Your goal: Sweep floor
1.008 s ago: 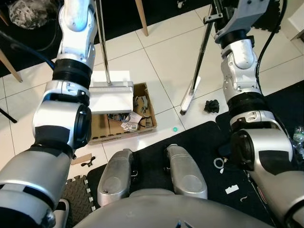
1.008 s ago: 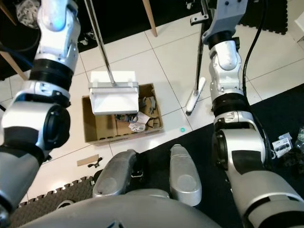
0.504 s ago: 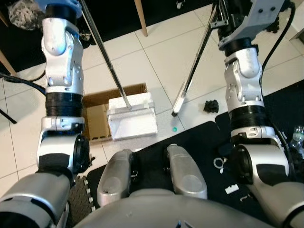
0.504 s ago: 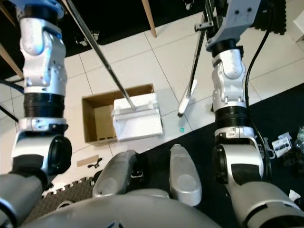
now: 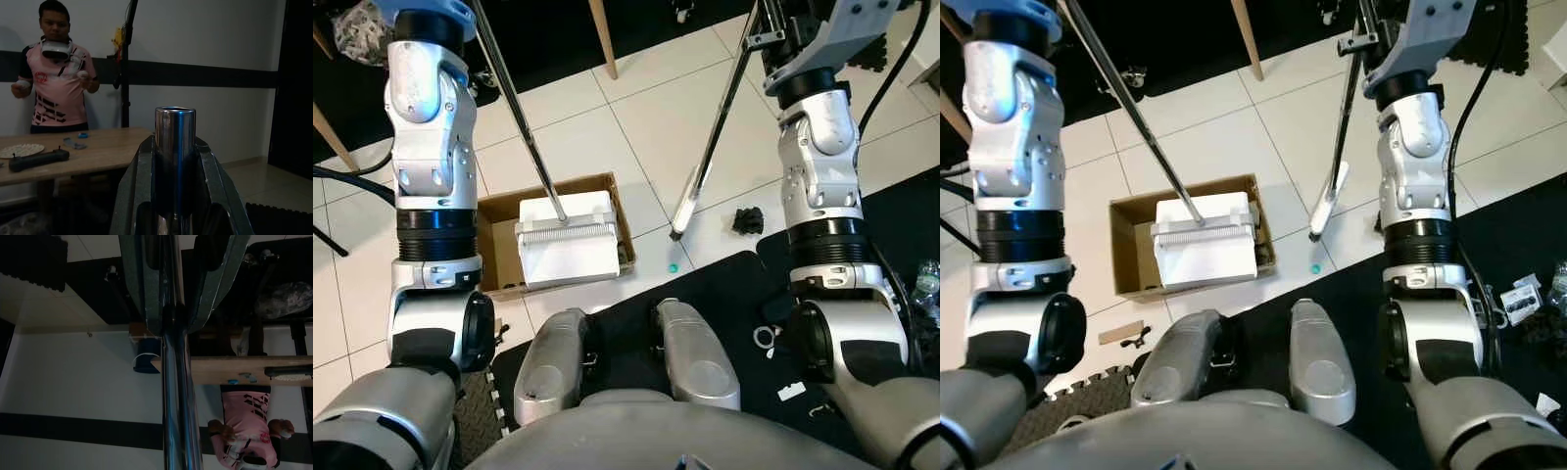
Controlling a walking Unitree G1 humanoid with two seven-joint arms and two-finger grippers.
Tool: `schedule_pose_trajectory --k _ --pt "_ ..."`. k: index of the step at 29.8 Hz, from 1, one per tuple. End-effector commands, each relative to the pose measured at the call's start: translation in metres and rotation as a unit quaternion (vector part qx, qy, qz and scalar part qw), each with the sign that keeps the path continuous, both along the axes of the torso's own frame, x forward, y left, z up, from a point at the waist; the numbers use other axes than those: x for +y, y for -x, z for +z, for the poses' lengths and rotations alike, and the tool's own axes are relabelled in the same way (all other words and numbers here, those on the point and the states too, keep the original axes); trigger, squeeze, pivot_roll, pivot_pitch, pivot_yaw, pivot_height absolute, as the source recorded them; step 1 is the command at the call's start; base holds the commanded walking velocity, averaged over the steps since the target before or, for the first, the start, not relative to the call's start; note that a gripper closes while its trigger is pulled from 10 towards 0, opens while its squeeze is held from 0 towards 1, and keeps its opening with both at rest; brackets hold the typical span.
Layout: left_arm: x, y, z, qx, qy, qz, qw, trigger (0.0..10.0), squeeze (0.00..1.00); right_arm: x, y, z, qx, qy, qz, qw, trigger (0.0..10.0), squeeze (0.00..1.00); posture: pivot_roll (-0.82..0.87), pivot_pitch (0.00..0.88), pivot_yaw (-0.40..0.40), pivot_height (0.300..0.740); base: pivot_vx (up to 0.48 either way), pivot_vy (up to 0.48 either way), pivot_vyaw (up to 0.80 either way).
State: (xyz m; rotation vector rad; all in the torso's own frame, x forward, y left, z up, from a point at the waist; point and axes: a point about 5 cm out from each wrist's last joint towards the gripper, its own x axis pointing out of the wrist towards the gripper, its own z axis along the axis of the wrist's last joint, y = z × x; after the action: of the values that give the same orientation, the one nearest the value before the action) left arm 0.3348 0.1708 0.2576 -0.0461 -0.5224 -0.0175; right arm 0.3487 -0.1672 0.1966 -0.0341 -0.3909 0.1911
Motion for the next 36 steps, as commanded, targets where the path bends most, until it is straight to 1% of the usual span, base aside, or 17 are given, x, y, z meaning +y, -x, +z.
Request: schedule_pose_trajectory --k 1,3,15,36 --pt "0.003 0.0052 0.0095 -0.018 -0.007 0.004 1.0 10.0 0.0 0.0006 0.0023 0.0081 -0.016 -0.002 0.002 1.0 10.0 0.0 -0.03 0.036 0.029 0.74 0.0 0.0 0.0" --pt "0.0029 0.0056 0.0096 -0.017 -0.007 0.004 1.0 10.0 0.0 0.0006 0.0025 0.0081 -0.016 -0.002 0.002 1.0 10.0 0.0 -0.03 0.036 0.029 0.74 0.0 0.0 0.0" --pt "0.0037 0.007 0.0096 -0.009 -0.008 0.008 1.0 10.0 0.0 0.0006 0.0033 0.0076 -0.011 0.002 0.002 1.0 10.0 0.0 -0.03 0.041 0.026 0.74 -0.286 0.0 0.0" --pt "0.0044 0.0074 0.0104 -0.006 -0.01 0.012 1.0 10.0 0.0 0.0008 0.0034 0.006 -0.006 0.002 0.0 1.0 10.0 0.0 -0.03 0.043 0.028 0.74 -0.348 0.0 0.0"
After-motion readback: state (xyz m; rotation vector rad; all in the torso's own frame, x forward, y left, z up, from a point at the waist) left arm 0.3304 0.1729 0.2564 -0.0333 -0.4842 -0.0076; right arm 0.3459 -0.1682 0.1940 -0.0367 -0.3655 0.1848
